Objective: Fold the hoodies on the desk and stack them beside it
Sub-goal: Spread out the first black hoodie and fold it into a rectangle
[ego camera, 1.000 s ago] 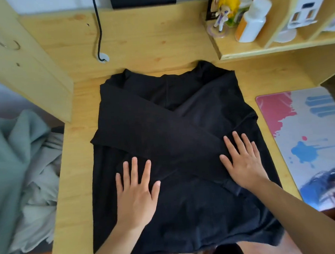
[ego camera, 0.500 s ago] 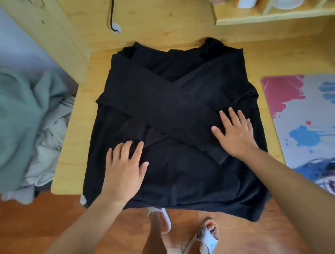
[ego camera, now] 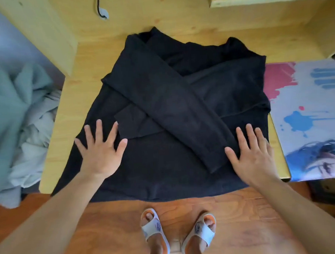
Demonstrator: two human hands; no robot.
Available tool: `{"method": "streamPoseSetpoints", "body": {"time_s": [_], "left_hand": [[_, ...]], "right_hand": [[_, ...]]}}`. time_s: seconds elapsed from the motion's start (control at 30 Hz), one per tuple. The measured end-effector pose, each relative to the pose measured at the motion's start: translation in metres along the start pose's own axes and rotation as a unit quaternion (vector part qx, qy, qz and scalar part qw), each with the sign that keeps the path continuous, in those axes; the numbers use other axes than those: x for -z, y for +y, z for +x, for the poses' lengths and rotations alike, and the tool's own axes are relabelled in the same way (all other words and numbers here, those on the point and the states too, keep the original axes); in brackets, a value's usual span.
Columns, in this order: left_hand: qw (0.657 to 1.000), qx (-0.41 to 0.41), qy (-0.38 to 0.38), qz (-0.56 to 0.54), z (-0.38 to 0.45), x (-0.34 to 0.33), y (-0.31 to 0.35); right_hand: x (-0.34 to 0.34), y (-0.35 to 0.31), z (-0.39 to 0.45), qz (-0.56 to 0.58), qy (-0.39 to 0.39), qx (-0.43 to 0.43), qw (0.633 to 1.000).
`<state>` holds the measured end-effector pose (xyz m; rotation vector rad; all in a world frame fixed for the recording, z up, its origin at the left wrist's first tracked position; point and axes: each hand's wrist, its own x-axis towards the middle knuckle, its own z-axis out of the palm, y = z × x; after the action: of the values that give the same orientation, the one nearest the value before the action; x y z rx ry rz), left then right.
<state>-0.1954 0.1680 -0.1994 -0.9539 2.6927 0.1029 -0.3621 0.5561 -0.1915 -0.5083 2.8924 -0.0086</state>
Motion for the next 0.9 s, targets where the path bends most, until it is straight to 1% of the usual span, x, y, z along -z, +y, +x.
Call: {"method": "streamPoseSetpoints", "body": {"time_s": [0.1,0.17,0.2,0.23,0.27,0.33,0.37,0.4,0.43,0.47,0.5,0.53,0.57,0.6,0.63,0.67,0.73,0.8,0.83,0.9], "left_hand": [[0.997,-0.061,-0.011,0.04,0.036,0.013,-0.017],[0.991,-0.115,-0.017,0.063,0.073,0.032,-0.03],[0.989,-0.125,-0.013,0.075,0.094,0.043,-0.034],[0.99,-0.112,-0.006,0.091,0.115,0.055,-0.035],[0.99,-0.072,-0.004,0.119,0.132,0.067,-0.031],[0.987,0.038,0.018,0.156,0.145,0.088,-0.004],[0.987,0.071,0.03,0.141,0.137,0.096,0.015],[0.993,0.073,0.04,0.086,0.124,0.099,0.033],[0.997,0.06,0.041,0.002,0.104,0.098,0.048],[0.997,0.031,0.039,-0.065,0.079,0.094,0.059],[0.993,0.001,0.057,-0.107,0.053,0.082,0.065],[0.99,-0.019,0.075,-0.118,0.027,0.069,0.066],[0.99,-0.028,0.075,-0.116,0.005,0.054,0.062],[0.992,-0.019,0.057,-0.114,-0.01,0.039,0.055],[0.994,0.005,0.036,-0.107,-0.016,0.026,0.044],[0.995,0.029,0.026,-0.092,-0.016,0.015,0.033],[0.995,0.066,0.019,-0.068,-0.007,0.004,0.016],[0.996,0.064,0.026,-0.063,0.006,0.003,0.009],[0.996,0.059,0.03,-0.065,0.012,0.003,0.009],[0.996,0.048,0.04,-0.055,0.026,0.003,0.007]], "right_hand": [[-0.002,-0.016,-0.038,-0.013,-0.026,-0.012,0.999],[-0.002,-0.031,-0.062,-0.025,-0.045,-0.01,0.999],[-0.002,-0.041,-0.073,-0.028,-0.052,-0.006,0.998],[-0.002,-0.053,-0.084,-0.028,-0.061,0.002,0.998],[-0.003,-0.067,-0.093,-0.027,-0.066,0.012,0.997],[-0.002,-0.099,-0.109,-0.026,-0.097,0.043,0.994],[0.002,-0.116,-0.115,-0.031,-0.127,0.066,0.989],[0.009,-0.131,-0.12,-0.039,-0.147,0.096,0.984],[0.022,-0.144,-0.121,-0.045,-0.166,0.128,0.977],[0.036,-0.151,-0.117,-0.036,-0.165,0.162,0.972],[0.053,-0.153,-0.104,-0.012,-0.15,0.176,0.973],[0.069,-0.151,-0.085,0.013,-0.119,0.177,0.977],[0.08,-0.146,-0.06,0.041,-0.065,0.17,0.982],[0.088,-0.14,-0.033,0.049,-0.018,0.161,0.986],[0.091,-0.132,-0.003,0.054,0.013,0.157,0.986],[0.091,-0.123,0.026,0.054,0.018,0.158,0.986],[0.079,-0.107,0.076,0.017,-0.026,0.145,0.989],[0.058,-0.092,0.11,-0.041,-0.057,0.114,0.991],[0.048,-0.085,0.119,-0.059,-0.054,0.105,0.991],[0.031,-0.08,0.126,-0.079,-0.024,0.09,0.993]]}}
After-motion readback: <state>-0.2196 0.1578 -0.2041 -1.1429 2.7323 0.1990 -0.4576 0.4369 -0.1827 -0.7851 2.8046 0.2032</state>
